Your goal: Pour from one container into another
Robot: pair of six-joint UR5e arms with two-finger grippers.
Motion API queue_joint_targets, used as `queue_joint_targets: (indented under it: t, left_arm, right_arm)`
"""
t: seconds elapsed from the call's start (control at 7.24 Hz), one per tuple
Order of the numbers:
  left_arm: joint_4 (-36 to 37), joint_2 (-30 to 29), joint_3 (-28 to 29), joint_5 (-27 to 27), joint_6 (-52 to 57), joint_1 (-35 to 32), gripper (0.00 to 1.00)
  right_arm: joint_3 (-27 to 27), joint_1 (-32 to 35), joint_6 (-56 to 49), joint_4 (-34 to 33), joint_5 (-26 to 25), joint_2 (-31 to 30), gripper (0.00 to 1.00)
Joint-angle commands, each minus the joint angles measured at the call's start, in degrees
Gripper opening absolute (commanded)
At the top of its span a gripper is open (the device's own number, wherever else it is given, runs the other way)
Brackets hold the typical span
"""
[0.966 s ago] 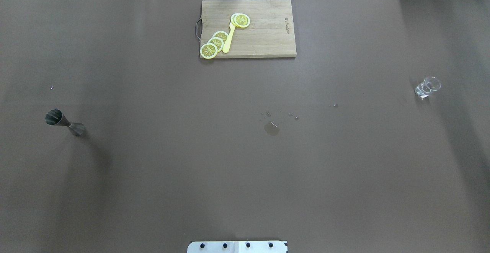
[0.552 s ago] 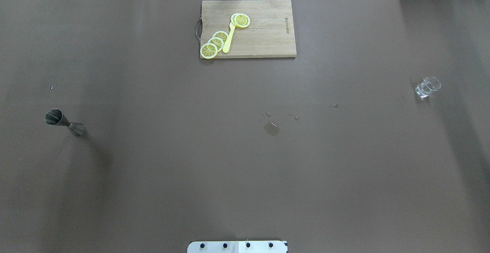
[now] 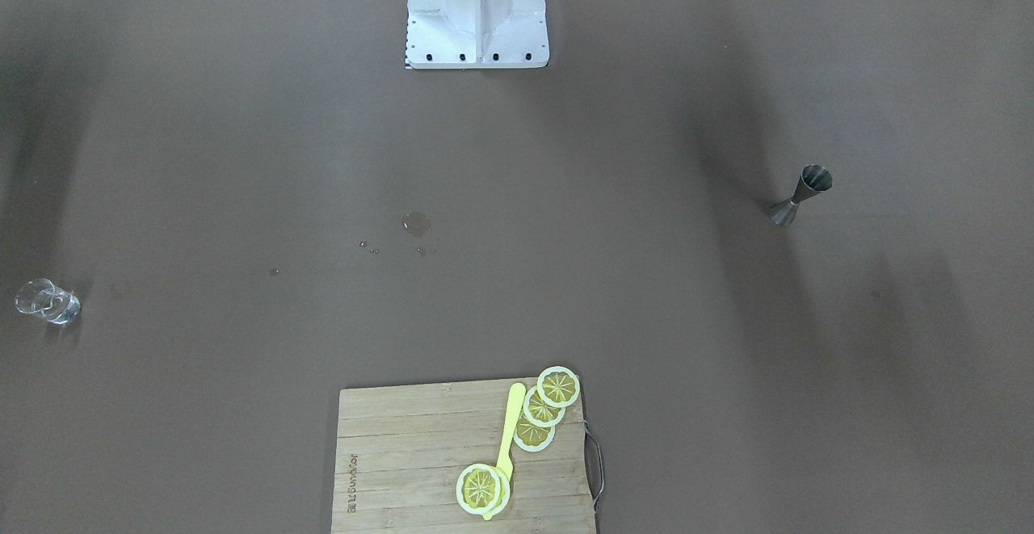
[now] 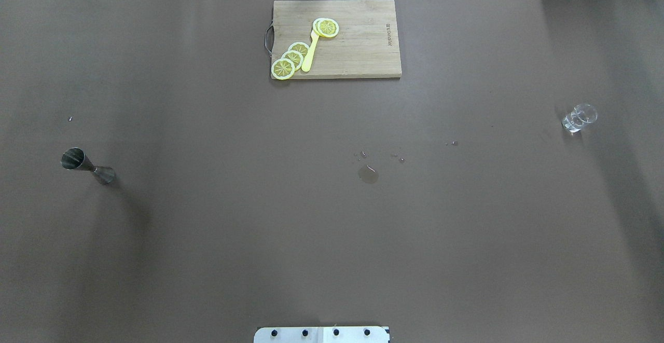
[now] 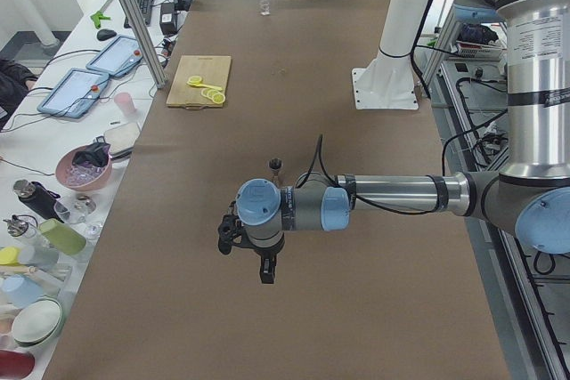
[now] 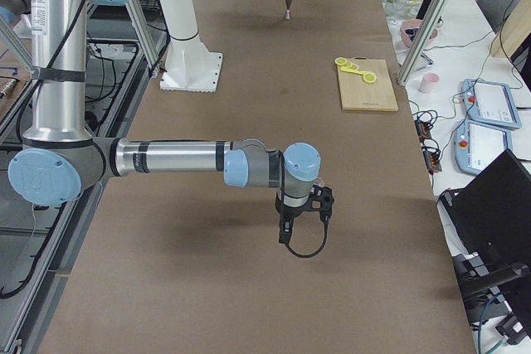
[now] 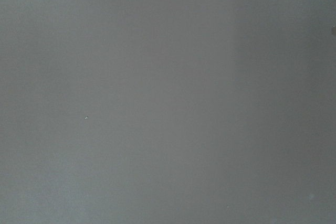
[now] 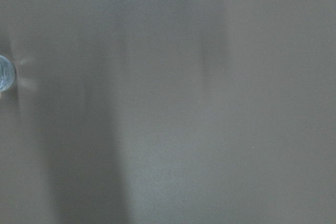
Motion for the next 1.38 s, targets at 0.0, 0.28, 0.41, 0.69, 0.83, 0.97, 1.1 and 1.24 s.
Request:
queue_joint_targets:
  t: [0.0, 0.28, 0.41, 0.69, 0.83, 0.97, 1.1, 1.24]
  left_arm:
    - [-0.01, -0.03, -0.21, -0.18, -0.23, 0.0, 0.98]
    - [-0.01, -0.03, 0.06, -0.19, -0.23, 0.0, 0.98]
    - [-0.01, -0.03, 0.06, -0.19, -0.23, 0.0, 0.98]
    - [-0.01, -0.03, 0.05, -0.27, -0.23, 0.0, 0.98]
    - [-0.01, -0.03, 0.14, -0.27, -0.23, 0.0, 0.98]
    - [-0.01, -0.03, 0.32, -0.19, -0.23, 0.0, 0.98]
    - [-0.01, -0.03, 0.41, -0.19, -0.23, 0.0, 0.98]
    - [-0.01, -0.03, 0.76, -0.19, -0.23, 0.0, 0.98]
  right_arm:
    - [0.02, -0.03, 0.0, 0.0, -0.01, 0.0, 1.0]
    - [0.02, -0.03, 0.0, 0.0, -0.09, 0.0, 1.0]
    - [-0.06, -0.03, 0.0, 0.0, -0.09, 0.0, 1.0]
    - [-0.07, -0.03, 0.0, 0.0, -0.01, 0.0, 1.0]
    - [-0.15, 0.06, 0.0, 0.0, -0.09, -0.09, 1.0]
    - [0.11, -0.03, 0.0, 0.0, -0.09, -0.09, 1.0]
    - [0.11, 0.06, 0.0, 0.0, -0.01, 0.0, 1.0]
    - [0.28, -0.03, 0.0, 0.0, -0.01, 0.0, 1.0]
